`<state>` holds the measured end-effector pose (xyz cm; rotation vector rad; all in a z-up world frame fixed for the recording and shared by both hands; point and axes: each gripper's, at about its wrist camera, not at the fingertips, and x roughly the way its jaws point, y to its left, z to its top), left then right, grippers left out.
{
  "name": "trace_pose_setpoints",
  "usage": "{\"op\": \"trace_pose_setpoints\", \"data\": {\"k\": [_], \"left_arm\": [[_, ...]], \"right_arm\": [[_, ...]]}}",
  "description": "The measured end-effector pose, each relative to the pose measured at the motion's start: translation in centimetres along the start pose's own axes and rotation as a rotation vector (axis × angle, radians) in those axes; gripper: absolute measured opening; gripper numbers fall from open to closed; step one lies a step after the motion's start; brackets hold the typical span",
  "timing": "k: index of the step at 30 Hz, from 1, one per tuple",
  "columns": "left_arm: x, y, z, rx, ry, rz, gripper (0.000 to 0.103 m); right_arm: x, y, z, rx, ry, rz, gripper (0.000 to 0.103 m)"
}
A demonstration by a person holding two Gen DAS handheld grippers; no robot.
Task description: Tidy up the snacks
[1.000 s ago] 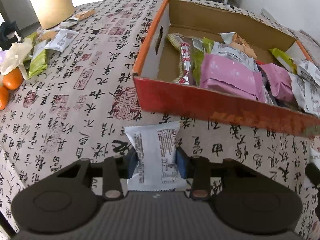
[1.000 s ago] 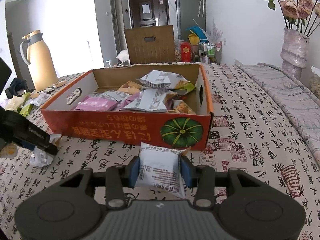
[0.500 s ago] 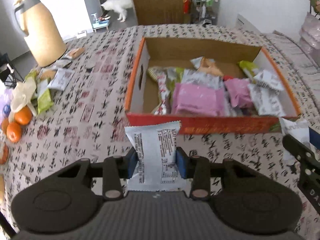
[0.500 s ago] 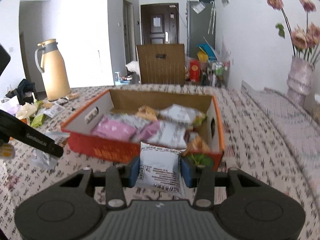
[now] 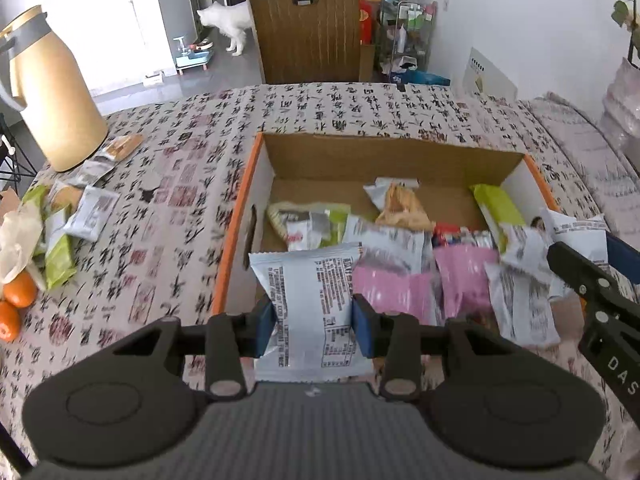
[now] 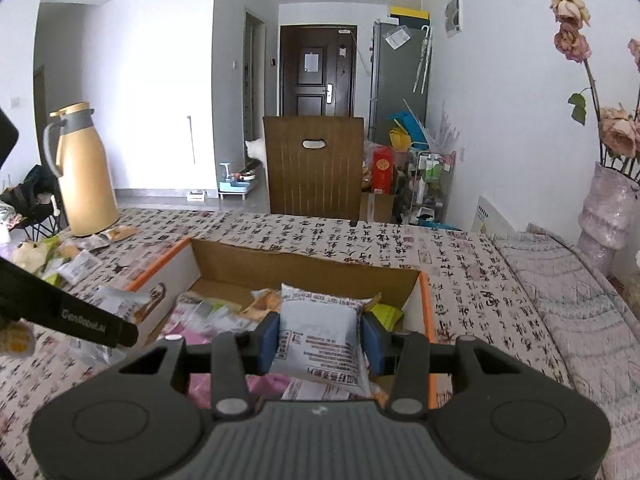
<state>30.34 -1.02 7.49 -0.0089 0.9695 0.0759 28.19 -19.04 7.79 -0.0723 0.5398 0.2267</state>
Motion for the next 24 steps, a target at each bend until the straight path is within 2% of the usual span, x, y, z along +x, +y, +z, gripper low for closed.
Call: {"op": "trace_pose_setpoints", "data": {"k": [6,8,9,10,12,14,15,16,17,18,19,24], "left_arm": [[3.2,0.1,1.6,-0.011,0.015,0.006,0.041],[4.0,0.2,1.7,-0.011,0.020,0.007,0.042],[4.4,0.2,1.6,-0.008,0.021,0.011,0.044],[4.7,0.1,1.6,-0.008,0.020,0.014,0.047],[4.8,0.1,1.4,-0.009,0.003,0.028,0.064],[4.6,0.0,1.2,-0.003,-0.029,0.044,0.076],[4.4,0.0,1.2,-0.004,-0.042,0.049,0.083],[4.1,0.1,1.1,-0.005,-0.054,0.055,0.087],[3.8,0.1,0.9,-0.007,-0.070,0.062,0.095],[3.4,0.2,0.8,-0.009,-0.089,0.067,0.102],[3.0,0.3,0.6,-0.010,-0.108,0.070,0.103],[0.6,0.6,-1.3,0.000,-0.197,0.070,0.103]], "right_arm": [[3.3,-0.8,0.3,0.001,0.009,0.001,0.044],[4.0,-1.0,0.1,0.003,0.010,0.006,0.047],[4.3,-1.1,0.0,0.004,0.012,0.007,0.051],[4.5,-1.1,-0.1,0.005,0.013,0.007,0.056],[4.7,-1.2,-0.4,0.010,0.013,0.006,0.060],[4.5,-1.5,-0.7,0.020,0.008,0.011,0.061],[4.3,-1.6,-0.8,0.023,0.006,0.012,0.066],[4.1,-1.6,-0.9,0.024,0.002,0.010,0.078],[3.8,-1.6,-1.0,0.026,-0.005,0.006,0.085],[3.4,-1.7,-1.2,0.029,-0.013,0.004,0.097],[3.0,-1.7,-1.3,0.032,-0.020,0.002,0.101],[0.4,-2.0,-2.3,0.046,-0.047,-0.011,0.103]]}}
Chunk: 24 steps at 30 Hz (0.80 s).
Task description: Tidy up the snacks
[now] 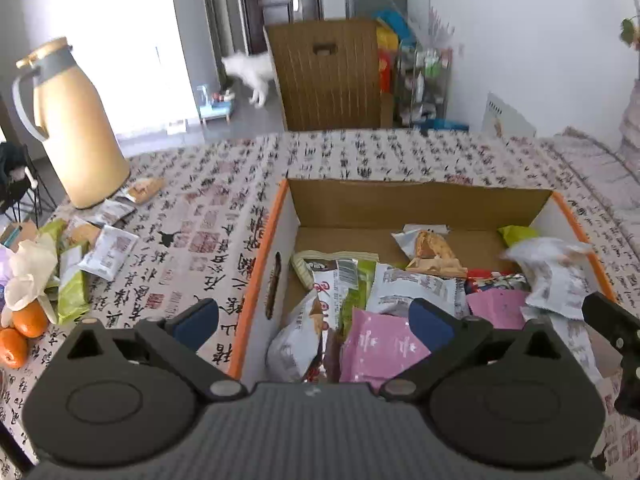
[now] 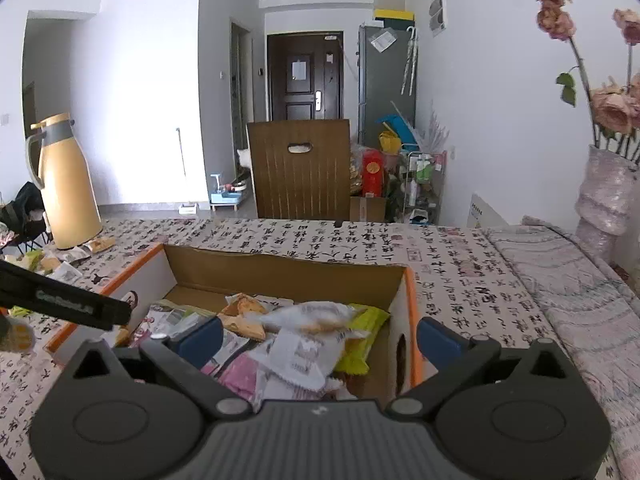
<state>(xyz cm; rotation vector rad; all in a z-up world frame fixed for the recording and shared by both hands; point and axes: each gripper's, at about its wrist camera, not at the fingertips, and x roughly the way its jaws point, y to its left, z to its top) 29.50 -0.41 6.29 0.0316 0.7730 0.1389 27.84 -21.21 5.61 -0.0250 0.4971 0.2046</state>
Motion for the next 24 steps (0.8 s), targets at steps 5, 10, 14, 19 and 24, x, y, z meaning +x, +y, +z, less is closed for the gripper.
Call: {"op": "trace_pose_setpoints", "data": {"k": [5,10,14,19,24], "left_arm": [[-3.0,0.4,-2.6,0.008,-0.085,-0.015,0.103],[-6.5,0.9,-5.9,0.020,-0.159,-0.032,0.103],[-8.8,1.4,-9.0,0.031,-0.205,-0.031,0.103],[-11.6,2.1,-12.6,0.029,-0.240,-0.040,0.103],[-13.4,2.4,-16.1,0.023,-0.244,-0.066,0.103]], "right_arm": [[-2.9,0.0,-1.3,0.014,-0.018,-0.008,0.103],[-6.1,0.6,-3.2,0.018,-0.029,-0.008,0.103],[-8.7,1.1,-5.0,0.017,-0.036,-0.007,0.103],[-11.8,1.8,-7.5,0.015,-0.036,-0.005,0.103],[-14.2,2.2,-10.7,0.019,-0.021,-0.004,0.103]]}}
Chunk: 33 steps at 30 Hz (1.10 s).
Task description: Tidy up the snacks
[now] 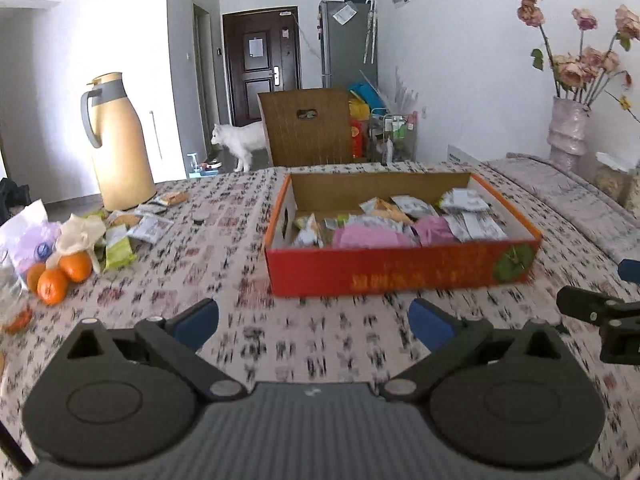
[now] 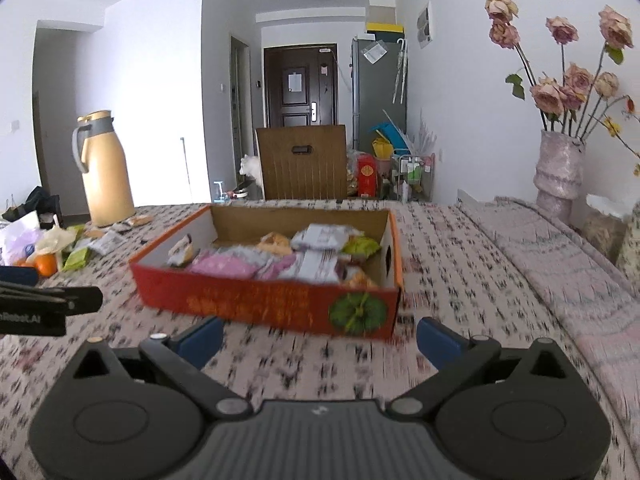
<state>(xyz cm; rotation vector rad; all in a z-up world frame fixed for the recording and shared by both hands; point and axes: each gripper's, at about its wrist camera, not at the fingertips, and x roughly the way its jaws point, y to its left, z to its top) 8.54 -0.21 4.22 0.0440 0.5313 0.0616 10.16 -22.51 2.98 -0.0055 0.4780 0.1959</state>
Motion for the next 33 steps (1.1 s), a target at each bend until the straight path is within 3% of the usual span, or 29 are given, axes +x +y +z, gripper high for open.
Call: {"op": "trace_pose_setpoints", "data": {"k": [13,33], "left_arm": [[-2.7,-0.3,-5.2,-0.013,0.038,-0.020,0.103],[-2.6,-0.7,-7.3,-0.015,0.075,-0.021,0.103]], "right_arm": [[-2.4,-0.3,-5.8,0.029,0.073,-0.010,0.103],[-2.7,-0.5,-7.2,0.045,0.090,-0.013,0.103]]}}
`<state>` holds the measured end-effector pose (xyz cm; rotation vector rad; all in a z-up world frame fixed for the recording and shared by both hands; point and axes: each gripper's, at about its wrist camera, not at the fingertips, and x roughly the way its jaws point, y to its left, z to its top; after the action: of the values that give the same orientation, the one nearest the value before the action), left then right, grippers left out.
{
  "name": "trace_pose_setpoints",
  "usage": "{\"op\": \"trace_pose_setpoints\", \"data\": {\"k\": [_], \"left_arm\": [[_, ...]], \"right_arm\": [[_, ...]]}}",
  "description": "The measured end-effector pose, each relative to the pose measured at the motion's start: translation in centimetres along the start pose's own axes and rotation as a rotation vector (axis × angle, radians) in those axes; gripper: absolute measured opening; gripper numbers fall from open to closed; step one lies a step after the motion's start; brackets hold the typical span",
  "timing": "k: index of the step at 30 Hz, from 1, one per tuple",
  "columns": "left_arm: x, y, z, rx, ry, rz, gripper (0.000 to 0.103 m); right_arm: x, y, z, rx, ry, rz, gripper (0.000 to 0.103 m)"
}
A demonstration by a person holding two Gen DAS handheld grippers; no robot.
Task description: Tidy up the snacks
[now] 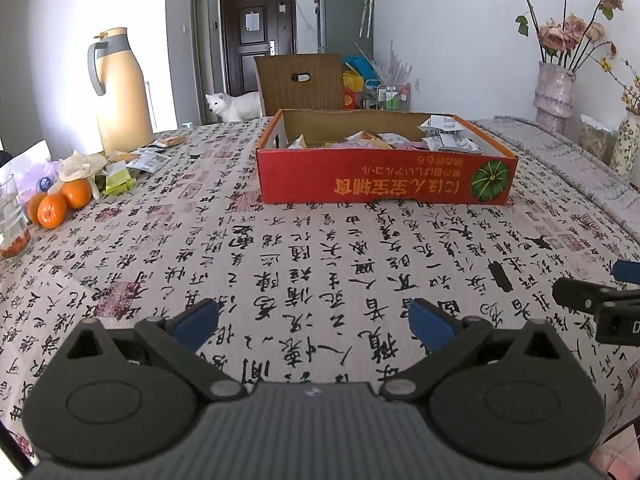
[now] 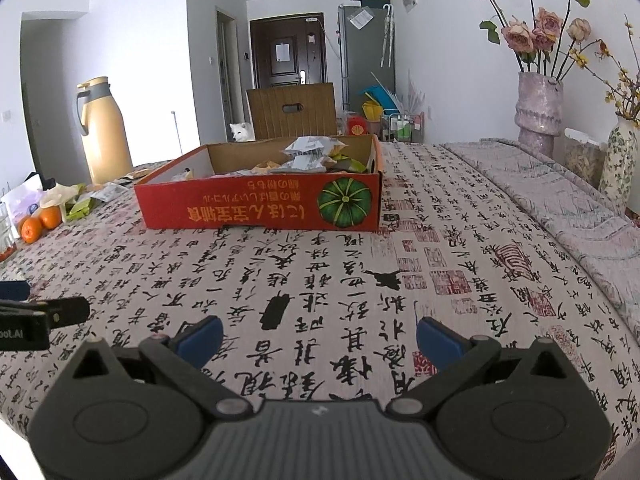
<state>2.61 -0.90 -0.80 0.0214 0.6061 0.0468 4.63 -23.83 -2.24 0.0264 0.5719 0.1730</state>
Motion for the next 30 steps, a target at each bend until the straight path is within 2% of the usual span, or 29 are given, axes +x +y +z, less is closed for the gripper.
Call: {"op": "trace_pose_setpoints", "data": {"k": [30], "left_arm": [[-0.16,-0.20,-0.22,0.002,-0.001,-0.003,0.103]], "right_arm": [[0.08,0.28,-0.33,-0.005,0.003,0.002,0.103]]}}
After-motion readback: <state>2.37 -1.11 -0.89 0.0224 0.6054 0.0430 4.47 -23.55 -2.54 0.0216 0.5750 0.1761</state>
